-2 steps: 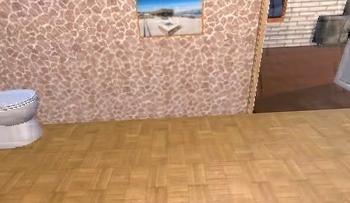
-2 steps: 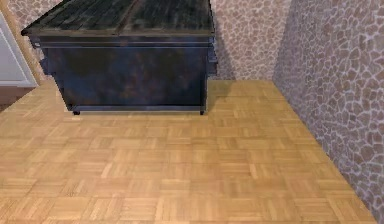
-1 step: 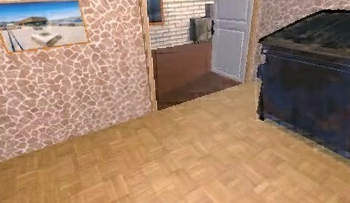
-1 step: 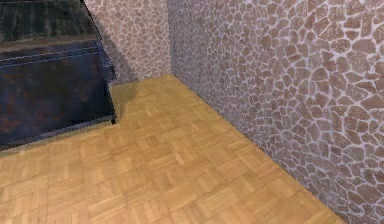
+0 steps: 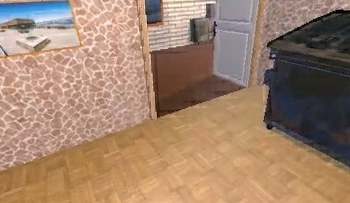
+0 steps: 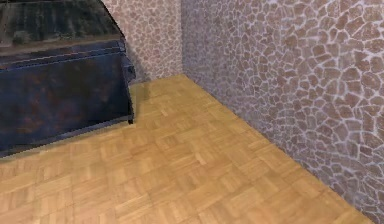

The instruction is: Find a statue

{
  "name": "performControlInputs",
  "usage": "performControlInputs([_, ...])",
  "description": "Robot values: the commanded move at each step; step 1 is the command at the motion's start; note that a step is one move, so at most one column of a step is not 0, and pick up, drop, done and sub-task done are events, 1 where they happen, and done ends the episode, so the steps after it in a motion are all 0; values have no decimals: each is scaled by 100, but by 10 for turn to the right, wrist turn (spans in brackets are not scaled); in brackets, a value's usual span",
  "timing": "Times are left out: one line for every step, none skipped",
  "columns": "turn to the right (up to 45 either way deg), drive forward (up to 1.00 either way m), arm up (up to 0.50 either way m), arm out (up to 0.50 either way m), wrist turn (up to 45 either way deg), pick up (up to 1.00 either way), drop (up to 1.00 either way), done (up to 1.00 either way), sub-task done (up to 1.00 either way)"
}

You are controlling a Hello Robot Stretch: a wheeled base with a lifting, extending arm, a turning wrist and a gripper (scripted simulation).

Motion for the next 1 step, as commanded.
performControlInputs([90, 0, 0, 0, 0, 0, 0, 0, 0])
